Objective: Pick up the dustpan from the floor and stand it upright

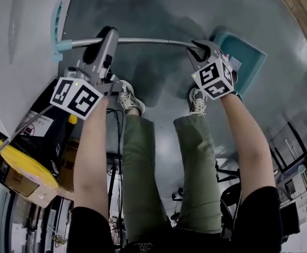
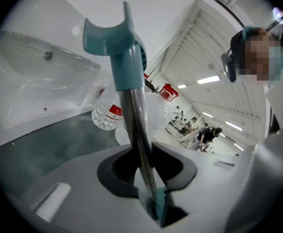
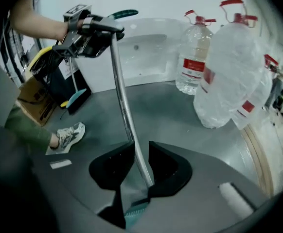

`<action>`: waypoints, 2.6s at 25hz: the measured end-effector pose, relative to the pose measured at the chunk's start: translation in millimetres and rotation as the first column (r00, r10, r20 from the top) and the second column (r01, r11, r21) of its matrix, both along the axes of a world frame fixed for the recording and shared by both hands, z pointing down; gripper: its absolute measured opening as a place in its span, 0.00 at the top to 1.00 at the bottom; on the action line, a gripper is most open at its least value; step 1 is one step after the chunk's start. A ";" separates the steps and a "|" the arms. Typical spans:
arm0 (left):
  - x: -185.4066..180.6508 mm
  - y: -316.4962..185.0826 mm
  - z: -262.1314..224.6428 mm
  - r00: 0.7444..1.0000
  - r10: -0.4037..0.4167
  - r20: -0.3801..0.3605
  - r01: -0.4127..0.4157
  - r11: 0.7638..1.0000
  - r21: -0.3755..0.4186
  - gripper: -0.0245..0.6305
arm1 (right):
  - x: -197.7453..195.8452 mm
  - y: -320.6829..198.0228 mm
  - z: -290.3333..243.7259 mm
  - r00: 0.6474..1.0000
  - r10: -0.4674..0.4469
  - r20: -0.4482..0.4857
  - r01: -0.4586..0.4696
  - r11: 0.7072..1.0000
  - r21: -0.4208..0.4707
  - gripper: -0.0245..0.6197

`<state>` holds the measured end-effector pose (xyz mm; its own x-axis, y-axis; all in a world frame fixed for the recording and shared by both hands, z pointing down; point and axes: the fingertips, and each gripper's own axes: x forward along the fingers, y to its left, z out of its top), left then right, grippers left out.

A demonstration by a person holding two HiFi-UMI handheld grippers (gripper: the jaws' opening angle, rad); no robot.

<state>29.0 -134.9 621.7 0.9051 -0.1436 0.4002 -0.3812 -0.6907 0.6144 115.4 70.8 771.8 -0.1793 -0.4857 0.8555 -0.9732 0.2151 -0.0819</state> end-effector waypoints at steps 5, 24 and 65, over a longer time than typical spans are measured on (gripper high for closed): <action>2.4 12.5 -41.1 0.999 0.032 -0.003 -0.032 0.999 0.041 0.76 | 15.0 -2.3 -88.1 0.984 0.169 0.058 -0.176 0.973 0.147 0.87; -98.7 -52.6 -179.8 0.993 -0.095 0.068 0.068 0.945 0.319 0.77 | -23.2 -85.1 -372.1 0.932 0.246 0.268 -0.355 0.773 0.526 0.96; -301.5 -138.7 -197.4 0.902 -0.166 0.398 -0.164 0.722 0.672 0.77 | -162.0 -169.8 -403.3 0.909 0.167 0.381 -0.344 0.818 0.461 0.96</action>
